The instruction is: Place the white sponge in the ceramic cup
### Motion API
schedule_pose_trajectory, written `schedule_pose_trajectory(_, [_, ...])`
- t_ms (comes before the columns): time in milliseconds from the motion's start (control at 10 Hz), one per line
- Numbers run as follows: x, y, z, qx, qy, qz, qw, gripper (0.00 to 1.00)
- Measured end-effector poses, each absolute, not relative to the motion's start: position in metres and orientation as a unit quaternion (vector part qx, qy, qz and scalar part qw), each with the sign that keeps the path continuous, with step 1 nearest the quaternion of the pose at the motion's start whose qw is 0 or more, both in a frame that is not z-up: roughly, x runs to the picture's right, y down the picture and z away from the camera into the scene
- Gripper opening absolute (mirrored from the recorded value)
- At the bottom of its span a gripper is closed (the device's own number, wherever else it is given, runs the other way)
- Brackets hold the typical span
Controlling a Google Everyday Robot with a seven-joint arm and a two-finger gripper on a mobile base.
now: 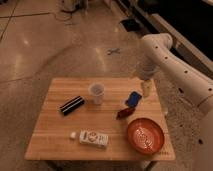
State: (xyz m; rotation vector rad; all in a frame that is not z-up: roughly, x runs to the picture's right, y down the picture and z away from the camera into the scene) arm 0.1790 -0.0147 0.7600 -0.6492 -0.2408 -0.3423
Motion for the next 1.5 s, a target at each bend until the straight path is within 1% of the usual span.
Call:
schedule_pose_trajectory(100, [0.179, -0.013, 0.765, -0.314, -0.120, -0.171, 0.926, 0.80])
schedule_pose_trajectory(300, [0.177, -0.002, 0.797, -0.295, -0.138, -0.191, 0.926, 0.80])
schedule_pose_trajectory(400, [0.176, 0.008, 0.818, -0.284, -0.150, -0.207, 0.924, 0.80])
schedule_pose_trajectory(600, [0.177, 0.028, 0.847, -0.275, -0.166, -0.232, 0.918, 0.80])
schedule_pose_trajectory(700, [0.177, 0.043, 0.865, -0.276, -0.175, -0.251, 0.911, 0.80])
schedule_pose_trajectory(1000, [0.177, 0.066, 0.902, -0.282, -0.188, -0.290, 0.895, 0.80])
schedule_pose_trajectory(1500, [0.159, 0.065, 0.951, -0.276, -0.201, -0.333, 0.879, 0.80])
